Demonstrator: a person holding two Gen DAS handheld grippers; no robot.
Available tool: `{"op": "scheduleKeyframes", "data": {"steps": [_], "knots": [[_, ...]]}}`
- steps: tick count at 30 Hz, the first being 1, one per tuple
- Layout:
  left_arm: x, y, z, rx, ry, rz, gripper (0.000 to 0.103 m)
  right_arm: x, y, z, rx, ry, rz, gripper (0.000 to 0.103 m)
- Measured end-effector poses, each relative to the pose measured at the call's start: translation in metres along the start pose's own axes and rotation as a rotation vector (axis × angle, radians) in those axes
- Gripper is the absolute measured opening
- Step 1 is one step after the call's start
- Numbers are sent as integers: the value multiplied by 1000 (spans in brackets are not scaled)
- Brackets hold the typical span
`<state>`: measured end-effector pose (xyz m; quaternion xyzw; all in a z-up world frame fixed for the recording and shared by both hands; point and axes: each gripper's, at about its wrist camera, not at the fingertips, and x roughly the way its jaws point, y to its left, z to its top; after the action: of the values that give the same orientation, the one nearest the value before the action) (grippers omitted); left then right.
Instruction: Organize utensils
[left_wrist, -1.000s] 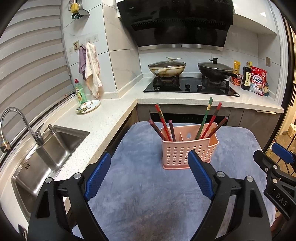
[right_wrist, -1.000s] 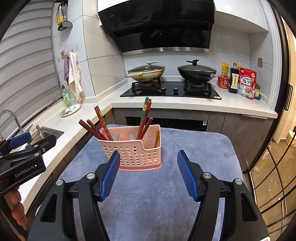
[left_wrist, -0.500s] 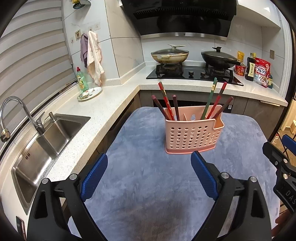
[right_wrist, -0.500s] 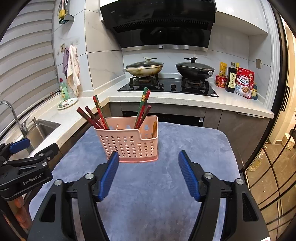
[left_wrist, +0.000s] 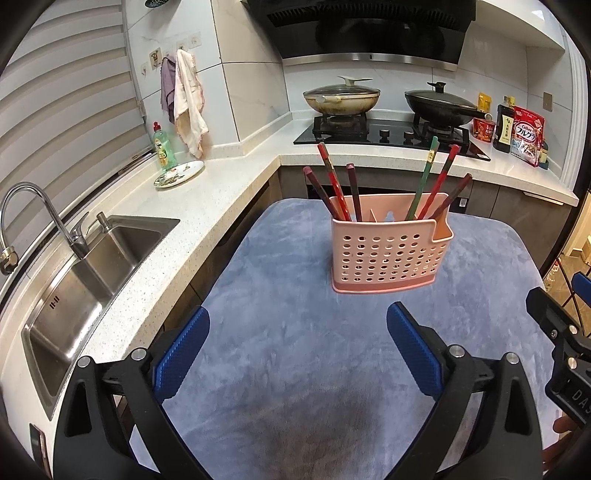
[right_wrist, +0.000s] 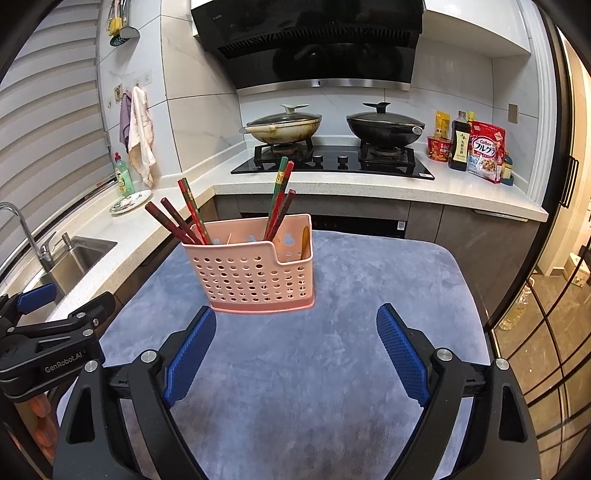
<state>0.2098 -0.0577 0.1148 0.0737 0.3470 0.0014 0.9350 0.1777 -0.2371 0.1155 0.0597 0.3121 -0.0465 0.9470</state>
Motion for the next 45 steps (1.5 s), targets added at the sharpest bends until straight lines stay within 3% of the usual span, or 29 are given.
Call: {"op": "scheduleKeyframes", "data": {"steps": [6,7,45], "knots": [[4,0,0,-3,13,-3,95,5,1,-5,-5,23,8,88],[4,0,0,-2,14,-3,95,6,1,-5,-5,28,10,96],[19,-2,-1,-2,46,32,96,19,9,-9,-25,62,18,96]]}}
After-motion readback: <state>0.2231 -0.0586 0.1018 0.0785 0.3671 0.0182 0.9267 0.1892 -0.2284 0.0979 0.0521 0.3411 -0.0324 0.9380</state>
